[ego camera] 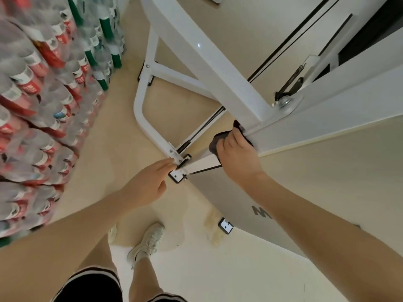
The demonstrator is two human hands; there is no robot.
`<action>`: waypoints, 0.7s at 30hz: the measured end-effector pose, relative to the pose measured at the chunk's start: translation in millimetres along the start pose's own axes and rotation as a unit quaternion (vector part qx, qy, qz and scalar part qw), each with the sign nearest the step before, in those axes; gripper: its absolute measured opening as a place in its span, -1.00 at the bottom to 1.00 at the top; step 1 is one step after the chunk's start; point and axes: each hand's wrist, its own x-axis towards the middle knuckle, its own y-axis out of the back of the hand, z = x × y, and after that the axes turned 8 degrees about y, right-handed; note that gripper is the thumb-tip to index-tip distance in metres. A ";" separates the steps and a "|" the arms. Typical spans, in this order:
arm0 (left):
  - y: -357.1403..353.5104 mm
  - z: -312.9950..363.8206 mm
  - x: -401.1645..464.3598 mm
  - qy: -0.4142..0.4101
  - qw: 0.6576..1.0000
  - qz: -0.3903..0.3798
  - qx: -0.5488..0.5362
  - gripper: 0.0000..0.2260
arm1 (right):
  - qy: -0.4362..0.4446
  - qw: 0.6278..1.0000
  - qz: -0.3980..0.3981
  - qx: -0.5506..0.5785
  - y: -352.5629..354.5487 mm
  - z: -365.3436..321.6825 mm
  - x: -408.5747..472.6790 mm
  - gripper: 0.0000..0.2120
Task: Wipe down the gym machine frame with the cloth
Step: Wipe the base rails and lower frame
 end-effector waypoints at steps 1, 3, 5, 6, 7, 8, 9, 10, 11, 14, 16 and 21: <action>-3.1 2.5 5.9 0.014 1.000 0.001 -0.012 -0.54 | -0.011 1.000 0.022 -0.014 0.1 1.5 -6.3 -0.67; -11.3 13.2 23.2 0.015 0.999 0.001 -0.036 -0.54 | -0.007 0.999 0.021 -0.027 0.2 -0.5 -13.6 -0.62; -23.2 23.0 44.7 0.009 0.998 -0.010 -0.057 -0.53 | -0.011 1.000 0.008 -0.027 -4.1 -7.6 -12.5 -0.56; -30.8 25.3 57.2 0.017 0.998 -0.022 -0.064 -0.52 | -0.028 0.999 0.007 -0.024 -7.3 -11.1 -7.7 -0.54; -39.6 25.6 69.4 0.027 0.997 -0.037 -0.068 -0.51 | -0.045 0.999 0.006 -0.029 -11.5 -15.4 -1.3 -0.52; -48.6 24.0 82.4 0.032 0.996 -0.052 -0.069 -0.53 | -0.061 0.997 0.010 -0.040 -17.8 -20.2 6.6 -0.49; -57.5 20.5 94.9 0.033 0.995 -0.063 -0.069 -0.55 | -0.073 0.996 0.012 -0.050 -24.7 -26.2 14.6 -0.46; -67.3 15.3 105.8 0.036 0.994 -0.072 -0.072 -0.56 | -0.079 0.995 0.006 -0.054 -31.6 -34.0 22.4 -0.42; -76.6 8.8 115.3 0.036 0.993 -0.079 -0.075 -0.56 | -0.084 0.995 -0.004 -0.054 -38.8 -43.4 30.8 -0.39; -106.7 -17.4 145.0 -0.004 0.992 -0.088 -0.095 -0.49 | -0.120 0.992 -0.005 -0.039 -63.6 -79.1 62.5 -0.37; -130.5 -38.7 163.1 -0.050 0.990 -0.096 -0.093 -0.59 | -0.139 0.990 -0.011 -0.013 -80.7 -107.8 84.6 -0.37; -183.9 -85.1 200.9 -0.117 0.976 -0.103 -0.153 -0.82 | -0.128 0.992 0.006 -0.004 -119.6 -166.8 124.5 -0.41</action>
